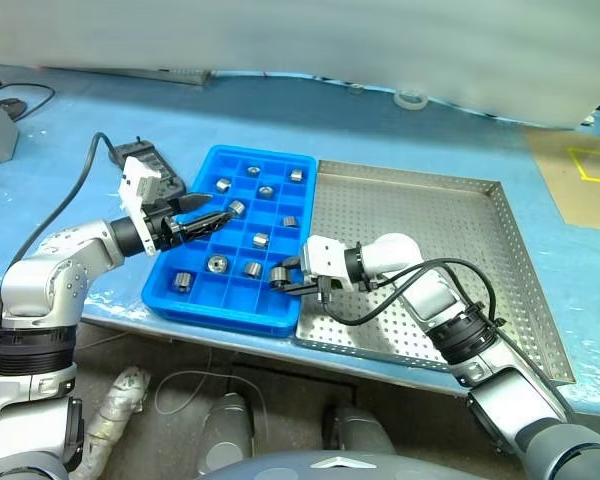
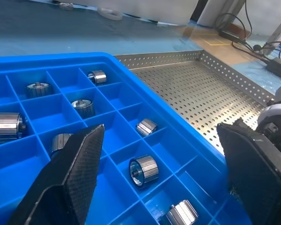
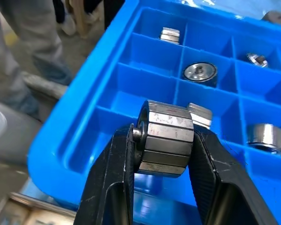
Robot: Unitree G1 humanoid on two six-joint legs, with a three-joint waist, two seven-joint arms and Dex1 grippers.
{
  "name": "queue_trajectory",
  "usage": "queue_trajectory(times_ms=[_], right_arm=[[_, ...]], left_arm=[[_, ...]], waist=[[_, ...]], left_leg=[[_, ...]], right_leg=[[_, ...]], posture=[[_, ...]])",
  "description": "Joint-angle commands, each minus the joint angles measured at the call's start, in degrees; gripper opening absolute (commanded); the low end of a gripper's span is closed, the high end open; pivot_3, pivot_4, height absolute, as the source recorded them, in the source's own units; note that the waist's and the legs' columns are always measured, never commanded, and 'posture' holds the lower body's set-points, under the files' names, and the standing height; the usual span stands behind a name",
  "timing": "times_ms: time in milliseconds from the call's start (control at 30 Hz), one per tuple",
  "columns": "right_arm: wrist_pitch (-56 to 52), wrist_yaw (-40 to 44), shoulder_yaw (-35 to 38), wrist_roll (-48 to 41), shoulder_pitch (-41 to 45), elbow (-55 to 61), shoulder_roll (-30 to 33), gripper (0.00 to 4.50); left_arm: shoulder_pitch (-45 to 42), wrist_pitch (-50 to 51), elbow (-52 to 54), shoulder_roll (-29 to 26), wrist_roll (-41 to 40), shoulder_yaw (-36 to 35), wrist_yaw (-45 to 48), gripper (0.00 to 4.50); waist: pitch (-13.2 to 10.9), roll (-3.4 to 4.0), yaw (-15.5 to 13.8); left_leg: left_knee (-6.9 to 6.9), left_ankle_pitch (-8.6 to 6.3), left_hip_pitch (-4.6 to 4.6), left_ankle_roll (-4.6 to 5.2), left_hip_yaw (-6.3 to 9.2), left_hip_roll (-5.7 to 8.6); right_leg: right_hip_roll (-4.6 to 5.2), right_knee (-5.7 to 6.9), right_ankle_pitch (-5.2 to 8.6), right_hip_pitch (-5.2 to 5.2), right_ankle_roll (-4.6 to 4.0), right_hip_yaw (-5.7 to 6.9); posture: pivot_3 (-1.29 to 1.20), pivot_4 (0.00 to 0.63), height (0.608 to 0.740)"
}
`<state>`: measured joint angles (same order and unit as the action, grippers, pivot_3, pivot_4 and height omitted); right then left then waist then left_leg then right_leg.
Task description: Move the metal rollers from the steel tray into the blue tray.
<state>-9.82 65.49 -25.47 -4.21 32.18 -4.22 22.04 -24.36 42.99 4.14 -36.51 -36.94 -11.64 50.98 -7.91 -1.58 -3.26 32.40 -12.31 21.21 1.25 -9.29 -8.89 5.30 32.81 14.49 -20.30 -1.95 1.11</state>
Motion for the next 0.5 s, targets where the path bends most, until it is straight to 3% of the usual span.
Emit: queue_trajectory(times_ms=[33, 500], right_arm=[[-1.72, 0.1, 0.64, -1.37, 0.17, 1.34, -0.78, 1.2], [9.41, -3.61, 1.2, 5.46, 4.73, -7.68, -0.62, 1.2]], left_arm=[[-1.25, -0.95, 0.35, 0.04, -0.39, 0.12, 0.22, 4.05], [-1.14, -3.08, -1.39, 1.1, 0.61, 0.81, -0.16, 4.05]], waist=[[0.0, 0.0, -0.02], [0.0, 0.0, -0.26]], left_leg=[[0.0, 0.0, 0.01, 0.0, 0.0, 0.0], [0.0, 0.09, -0.01, -0.14, 0.19, -0.03]], right_leg=[[0.01, 0.0, 0.06, 0.0, -0.1, 0.01], [0.0, 0.02, 0.07, 0.08, -0.12, 0.17]], posture=[[0.08, 0.15, 0.74], [0.08, 0.15, 0.74]])
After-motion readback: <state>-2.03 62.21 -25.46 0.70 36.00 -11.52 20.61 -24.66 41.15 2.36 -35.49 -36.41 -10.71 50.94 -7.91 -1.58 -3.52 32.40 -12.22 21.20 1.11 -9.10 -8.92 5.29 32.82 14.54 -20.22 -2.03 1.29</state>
